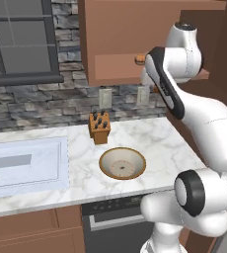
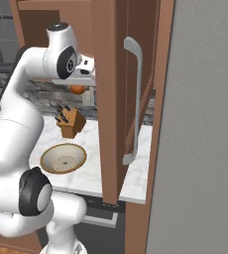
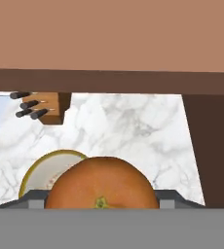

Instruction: Pick the tangerines from the cabinet and place them in one bowl. Pick the pear from the sink and place it in the other bowl.

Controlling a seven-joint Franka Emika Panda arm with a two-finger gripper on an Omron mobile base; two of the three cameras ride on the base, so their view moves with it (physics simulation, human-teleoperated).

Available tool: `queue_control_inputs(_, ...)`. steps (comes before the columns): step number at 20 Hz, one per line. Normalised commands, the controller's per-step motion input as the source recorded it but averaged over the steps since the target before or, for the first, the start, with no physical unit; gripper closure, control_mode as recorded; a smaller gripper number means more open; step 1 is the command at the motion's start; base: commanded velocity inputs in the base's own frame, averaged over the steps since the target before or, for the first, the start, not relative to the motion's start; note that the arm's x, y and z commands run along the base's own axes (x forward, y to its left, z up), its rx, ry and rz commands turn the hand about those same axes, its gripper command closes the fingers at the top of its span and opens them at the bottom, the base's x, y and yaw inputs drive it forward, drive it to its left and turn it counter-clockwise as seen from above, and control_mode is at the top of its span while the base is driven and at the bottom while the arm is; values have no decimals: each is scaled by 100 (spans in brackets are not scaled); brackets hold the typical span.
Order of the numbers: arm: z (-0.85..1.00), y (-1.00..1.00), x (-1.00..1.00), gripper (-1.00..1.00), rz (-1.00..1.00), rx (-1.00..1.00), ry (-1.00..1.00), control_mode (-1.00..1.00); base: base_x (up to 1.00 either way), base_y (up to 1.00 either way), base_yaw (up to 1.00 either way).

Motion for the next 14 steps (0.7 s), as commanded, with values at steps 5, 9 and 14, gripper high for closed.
queue_control_inputs(5,-9,26,-24,100,0,0,39,-100,0,0,0)
queue_control_inputs(9,-41,28,-30,100,0,0,28,-100,0,0,0)
queue_control_inputs(14,-69,17,-19,100,0,-2,11,-100,0,0,0)
